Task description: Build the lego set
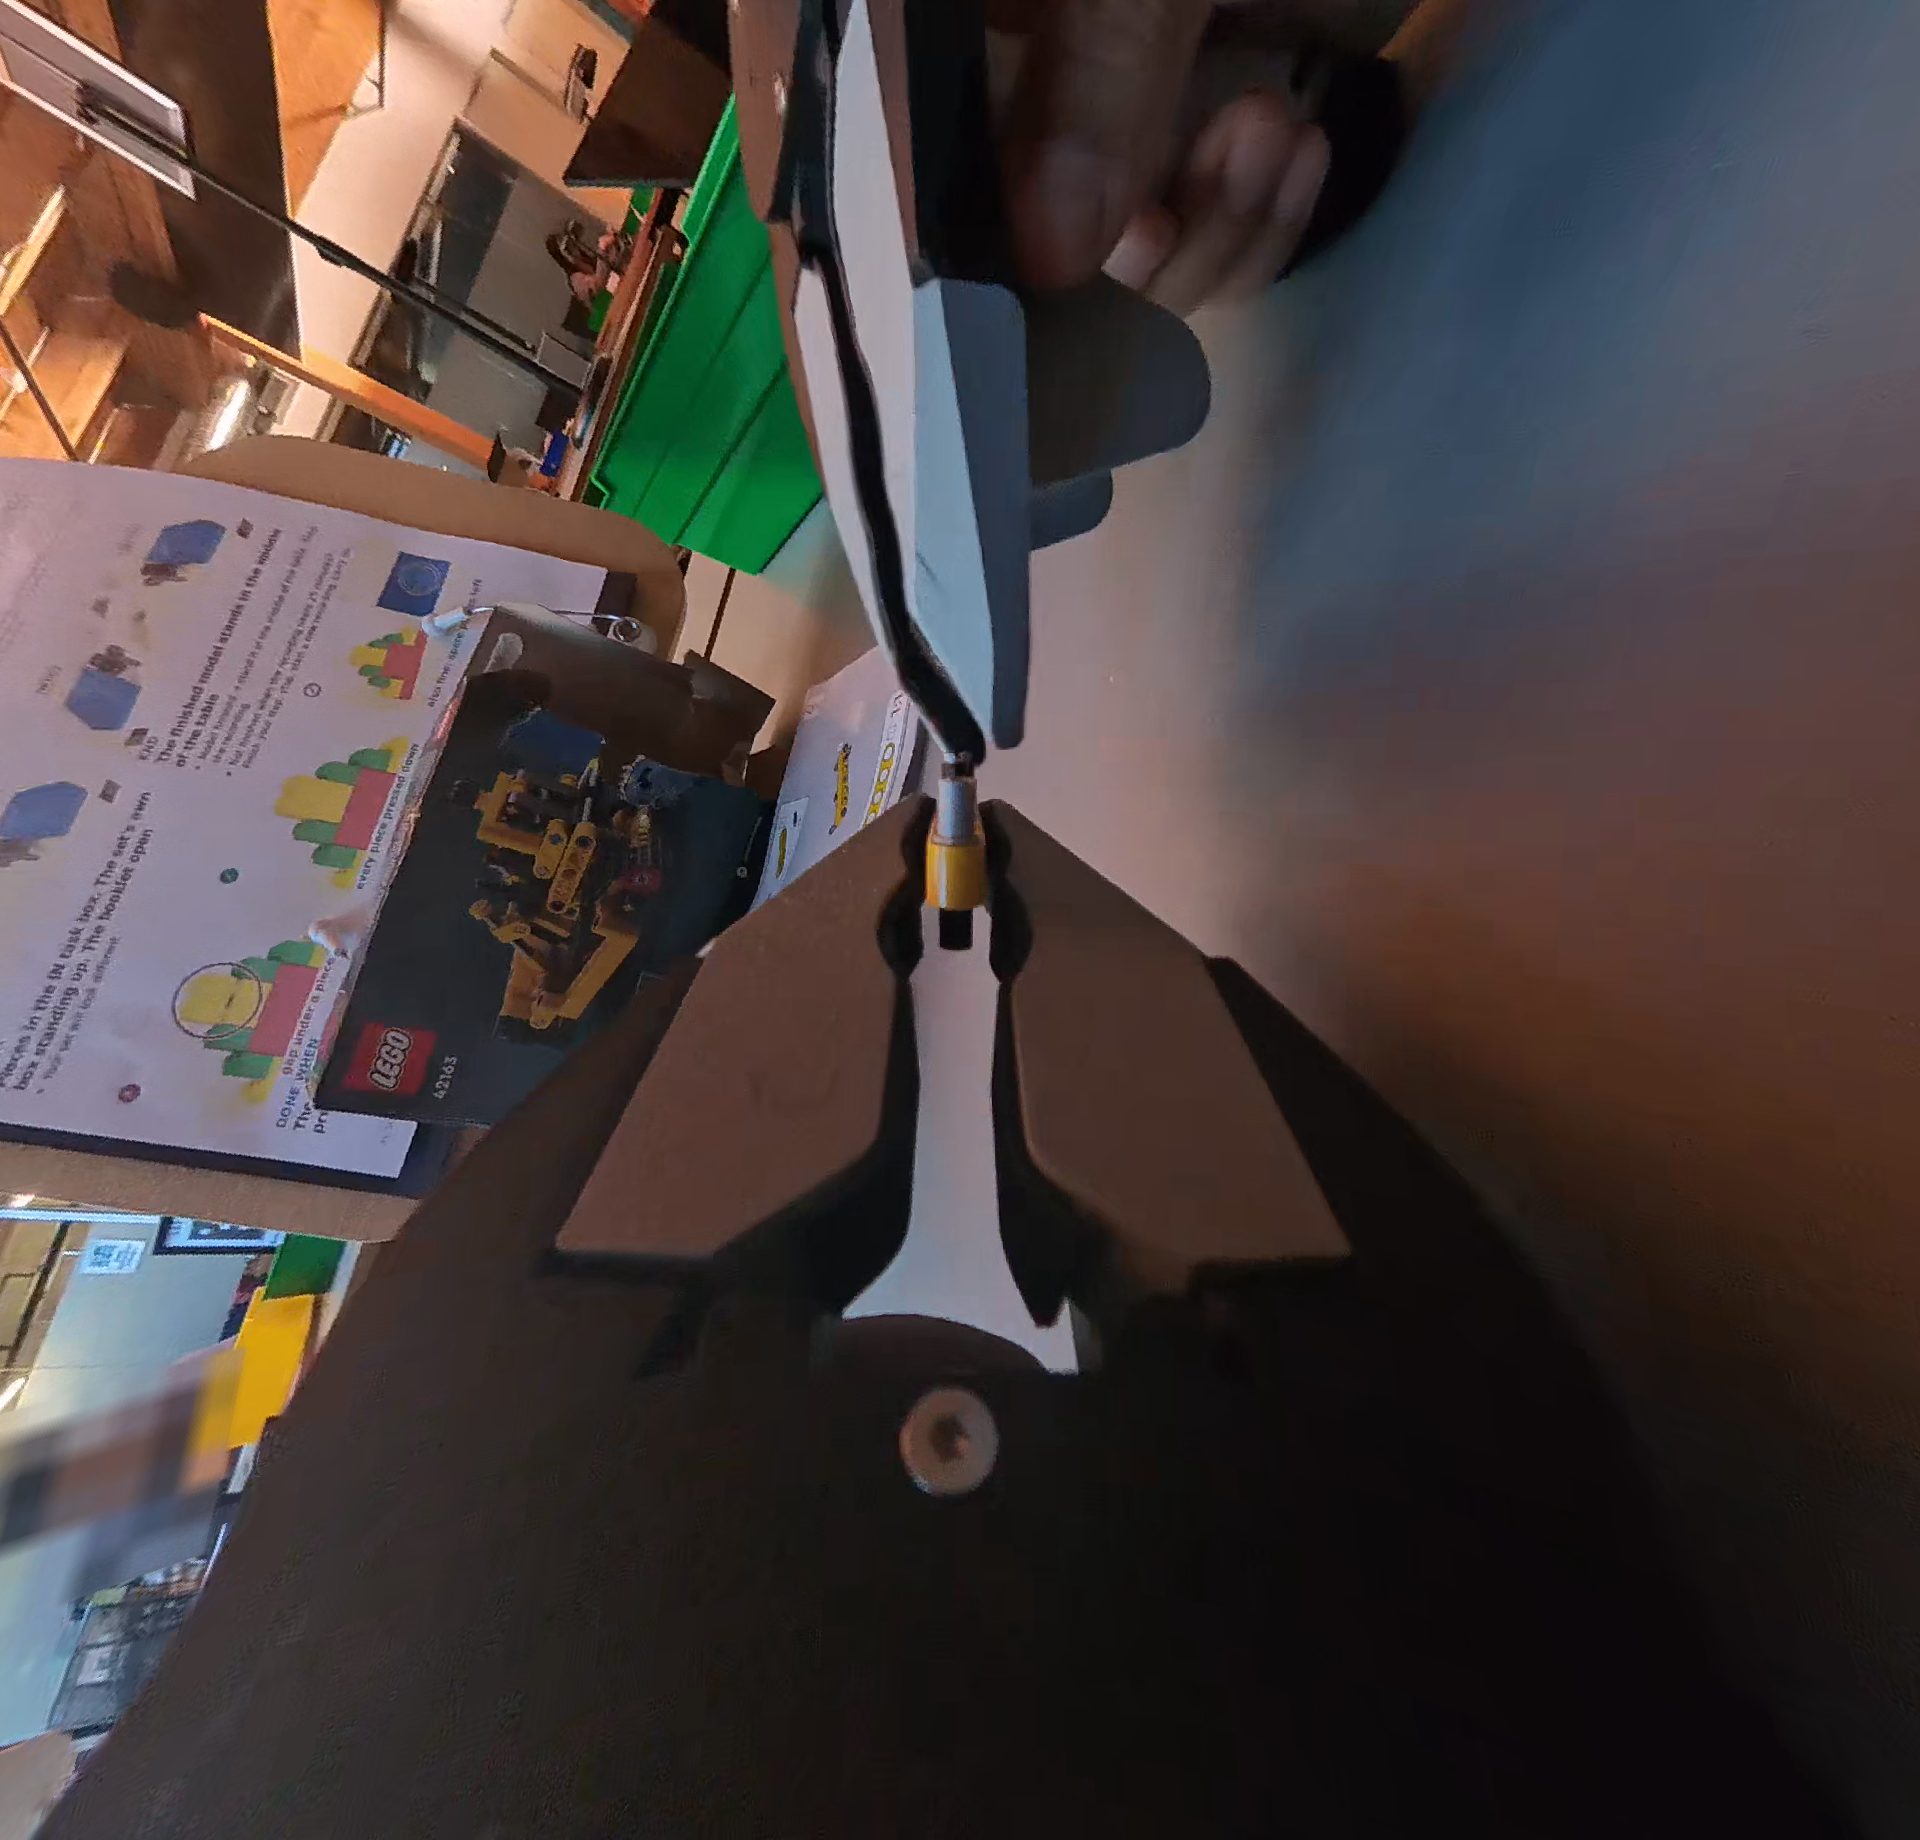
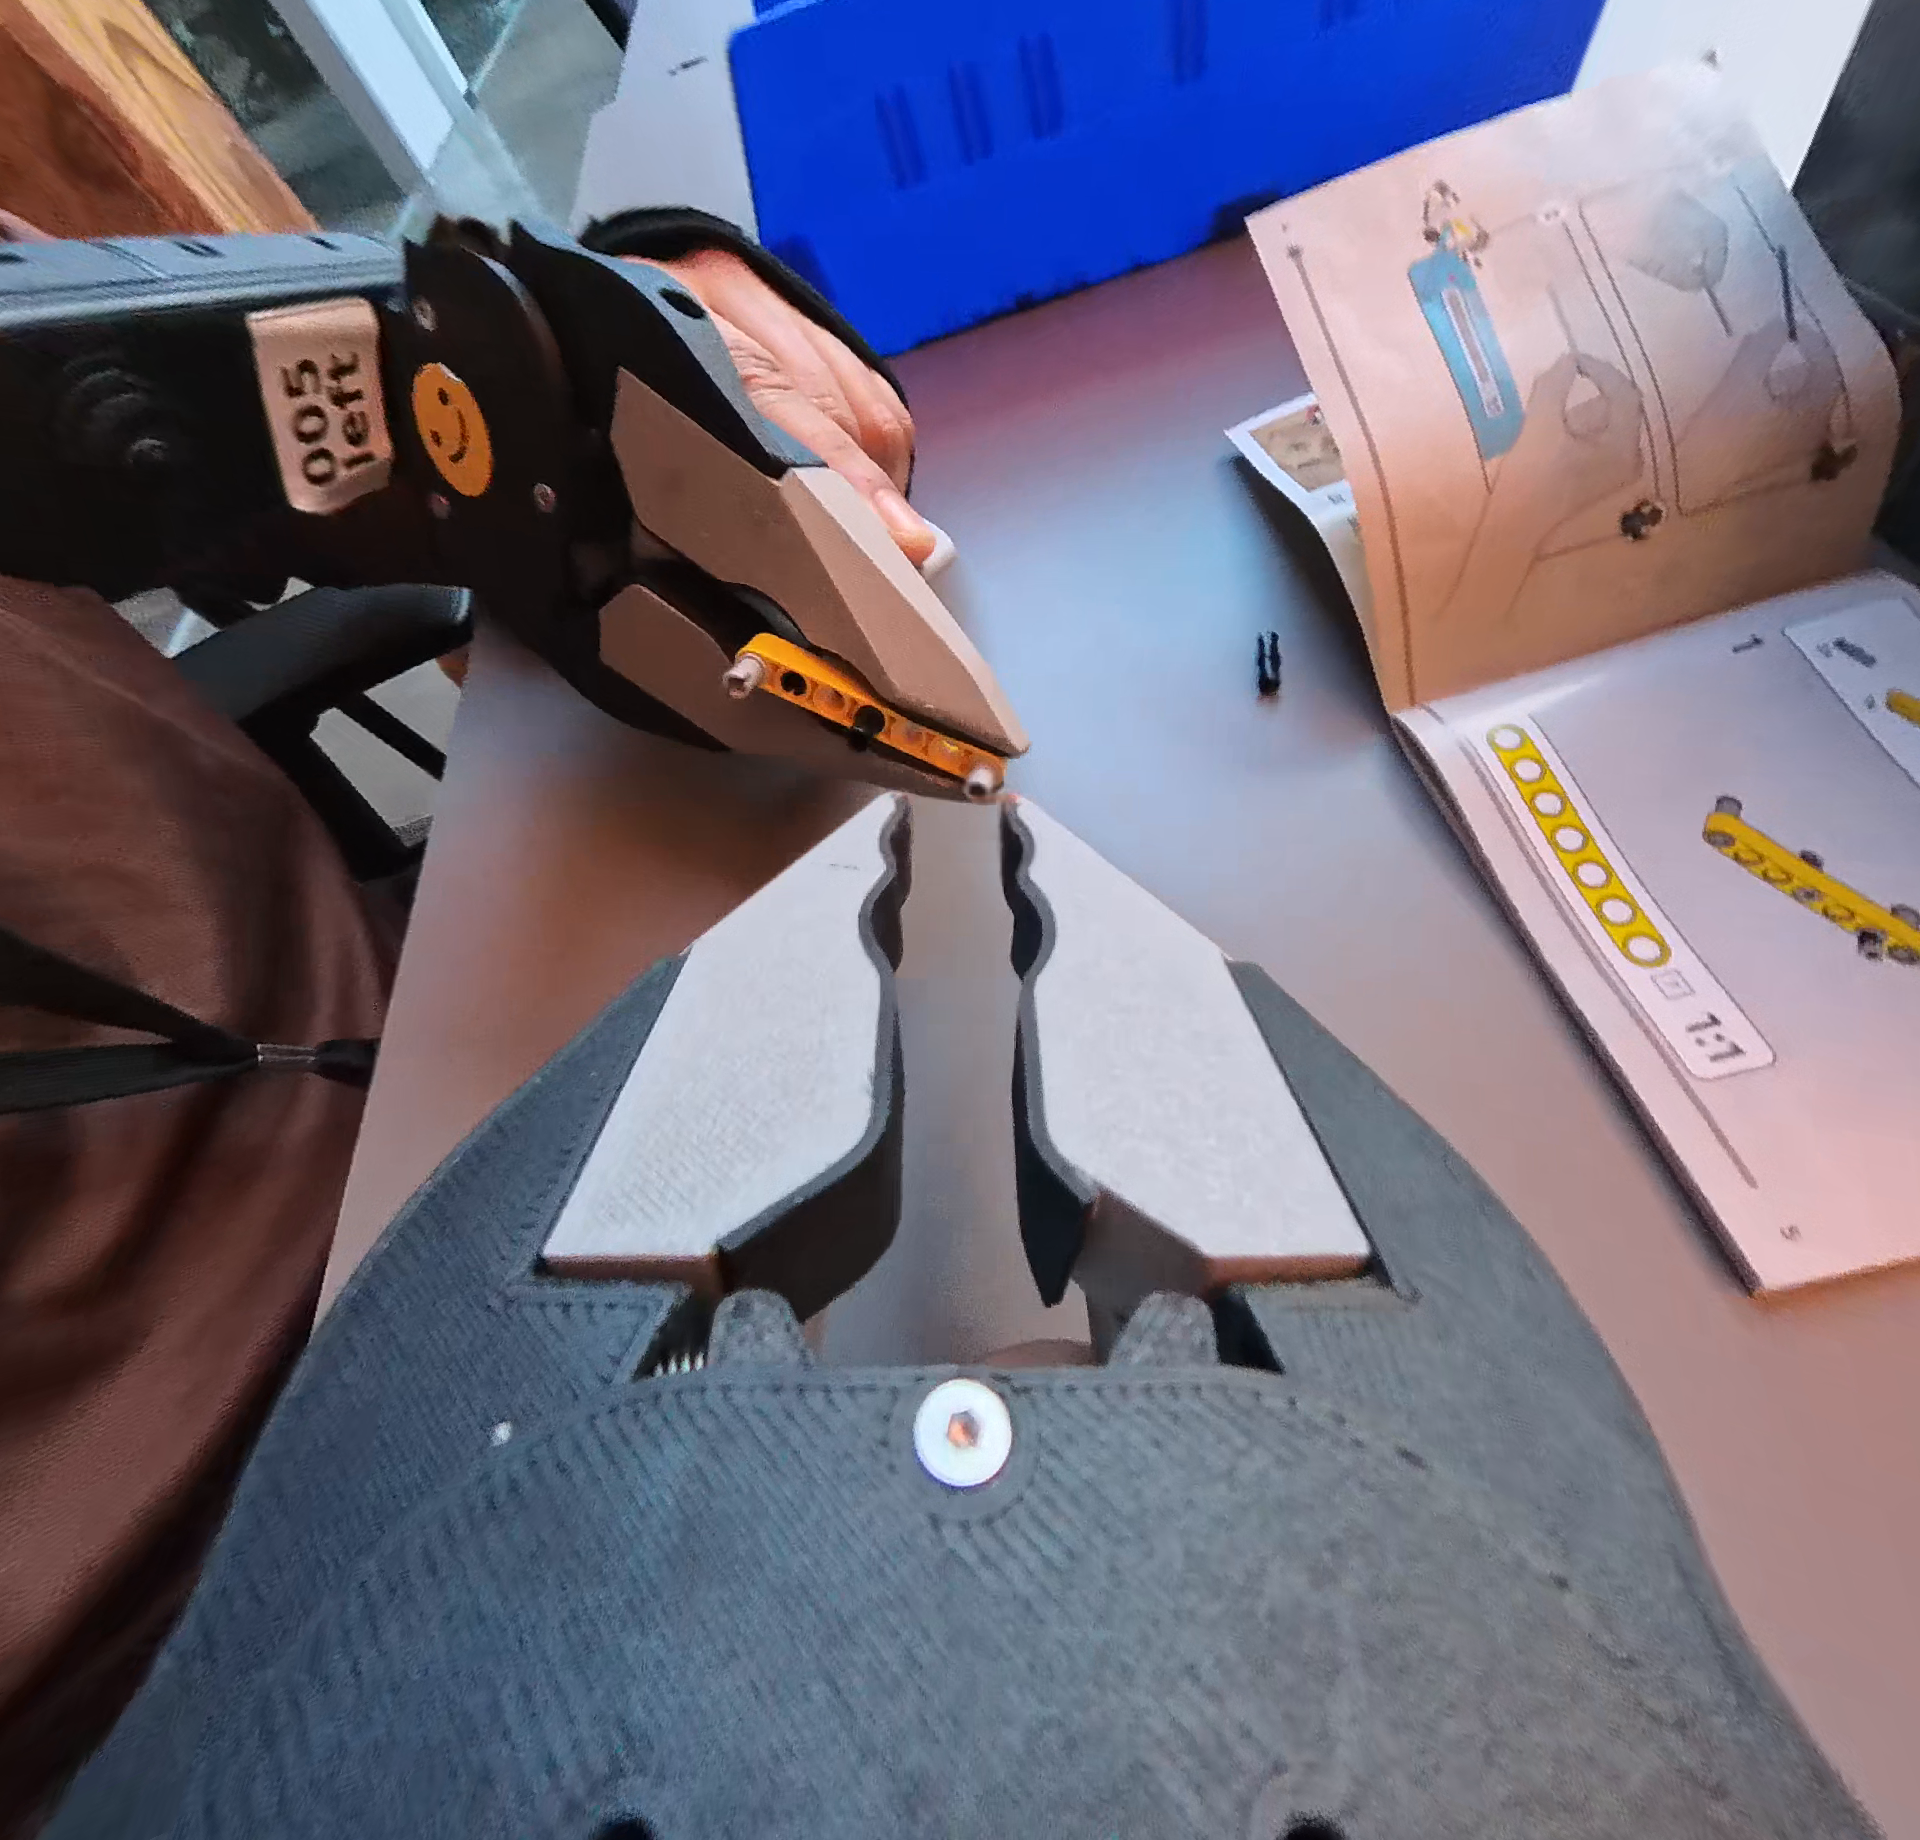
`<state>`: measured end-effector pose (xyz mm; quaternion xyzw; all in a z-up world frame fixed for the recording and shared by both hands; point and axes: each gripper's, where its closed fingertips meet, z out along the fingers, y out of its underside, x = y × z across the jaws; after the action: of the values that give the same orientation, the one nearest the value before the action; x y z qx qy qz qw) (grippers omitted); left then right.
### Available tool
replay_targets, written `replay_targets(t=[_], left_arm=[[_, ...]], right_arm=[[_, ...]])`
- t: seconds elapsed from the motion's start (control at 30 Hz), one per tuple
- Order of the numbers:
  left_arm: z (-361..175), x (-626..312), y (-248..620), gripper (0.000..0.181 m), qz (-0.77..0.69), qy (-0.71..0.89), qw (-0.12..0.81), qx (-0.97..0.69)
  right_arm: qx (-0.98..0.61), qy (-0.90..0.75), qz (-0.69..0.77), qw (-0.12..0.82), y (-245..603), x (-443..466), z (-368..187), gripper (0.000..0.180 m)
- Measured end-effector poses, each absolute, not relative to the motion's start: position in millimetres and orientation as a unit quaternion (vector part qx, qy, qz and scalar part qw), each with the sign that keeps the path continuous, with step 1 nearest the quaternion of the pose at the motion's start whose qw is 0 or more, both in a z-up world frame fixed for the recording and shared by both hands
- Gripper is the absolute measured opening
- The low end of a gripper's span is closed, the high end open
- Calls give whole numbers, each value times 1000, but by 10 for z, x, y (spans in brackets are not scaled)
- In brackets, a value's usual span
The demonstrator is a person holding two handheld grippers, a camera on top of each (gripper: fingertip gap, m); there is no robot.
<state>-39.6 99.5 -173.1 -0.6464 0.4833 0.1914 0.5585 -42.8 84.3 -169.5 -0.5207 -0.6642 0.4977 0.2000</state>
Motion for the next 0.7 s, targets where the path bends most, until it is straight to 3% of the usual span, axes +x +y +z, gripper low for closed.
replay_targets(t=[0.23, 0.3, 0.7], left_arm=[[-1740, -335, 982, 6, 195, 495, 560, -635], [-1730, -334, 985, 5, 195, 493, 563, -634], [-1759, -365, 1043, 6, 201, 482, 559, -644]], right_arm=[[-518, -661, 500, 212, 837, -452, -1667, 11], [-517, -662, 497, 217, 838, -452, -1668, 3], [-541, -647, 486, 227, 931, -475, -1689, 1]])
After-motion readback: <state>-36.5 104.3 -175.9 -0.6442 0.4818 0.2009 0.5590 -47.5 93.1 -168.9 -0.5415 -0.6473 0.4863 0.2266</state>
